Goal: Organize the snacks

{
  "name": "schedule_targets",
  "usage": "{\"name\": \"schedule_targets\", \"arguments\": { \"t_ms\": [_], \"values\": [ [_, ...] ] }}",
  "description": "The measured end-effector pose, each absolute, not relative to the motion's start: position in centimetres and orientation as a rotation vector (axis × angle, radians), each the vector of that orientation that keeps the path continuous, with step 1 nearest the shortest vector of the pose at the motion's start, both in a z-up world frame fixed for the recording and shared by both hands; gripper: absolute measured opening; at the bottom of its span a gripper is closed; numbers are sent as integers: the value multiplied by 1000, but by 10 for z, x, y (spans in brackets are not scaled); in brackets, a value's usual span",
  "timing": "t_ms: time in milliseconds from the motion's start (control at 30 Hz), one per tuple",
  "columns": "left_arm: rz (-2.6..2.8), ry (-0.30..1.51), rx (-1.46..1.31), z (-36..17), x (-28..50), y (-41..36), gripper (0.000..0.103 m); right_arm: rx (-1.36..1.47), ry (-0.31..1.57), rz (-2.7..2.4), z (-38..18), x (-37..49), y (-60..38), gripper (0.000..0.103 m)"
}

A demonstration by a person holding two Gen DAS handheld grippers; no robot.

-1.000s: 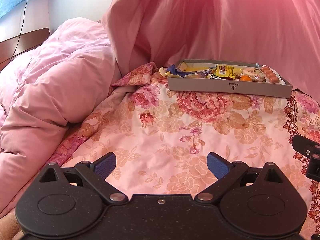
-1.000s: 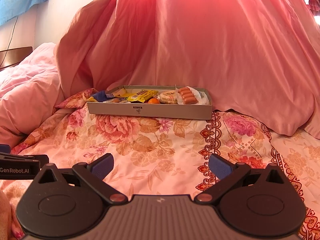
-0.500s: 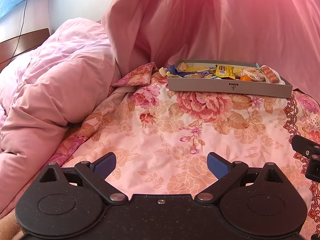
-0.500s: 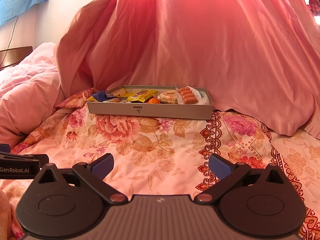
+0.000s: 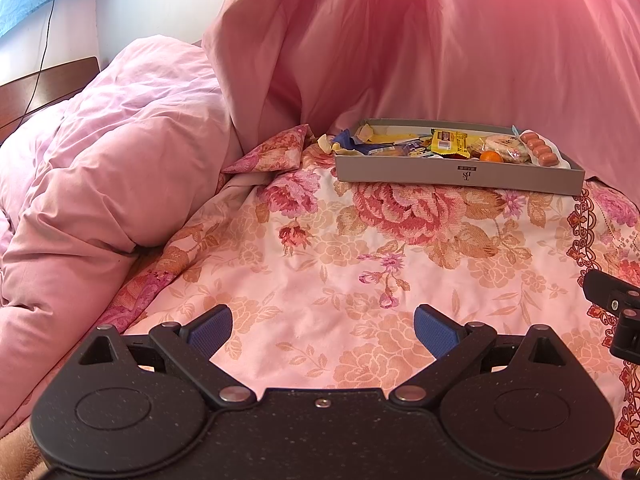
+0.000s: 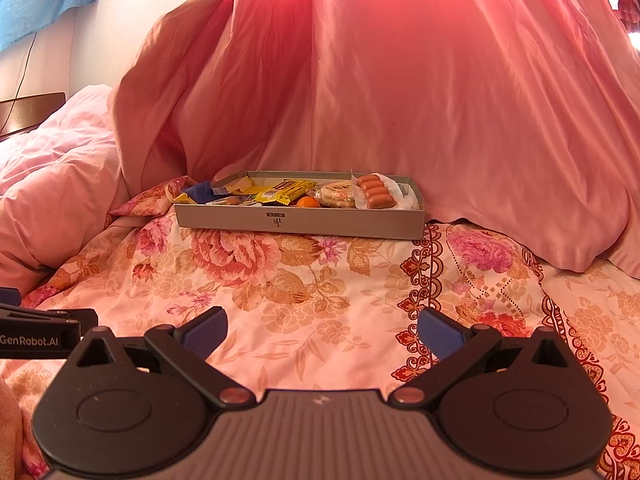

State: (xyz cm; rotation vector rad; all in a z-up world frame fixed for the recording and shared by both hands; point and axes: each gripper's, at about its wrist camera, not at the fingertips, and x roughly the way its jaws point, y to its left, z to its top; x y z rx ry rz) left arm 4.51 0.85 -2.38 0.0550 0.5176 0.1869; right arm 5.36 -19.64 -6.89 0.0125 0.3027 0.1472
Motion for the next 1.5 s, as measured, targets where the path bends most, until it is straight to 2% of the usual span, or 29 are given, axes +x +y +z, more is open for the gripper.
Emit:
{"name": "schedule_targets", "arguments": {
  "t_ms": [1100, 1500],
  "values": [
    [185, 520, 56, -24, 45, 9, 97, 12, 302, 145, -69, 54, -195, 103],
    [180, 599, 27, -21, 51, 11, 97, 12, 302, 145, -69, 54, -194, 103]
  ]
}}
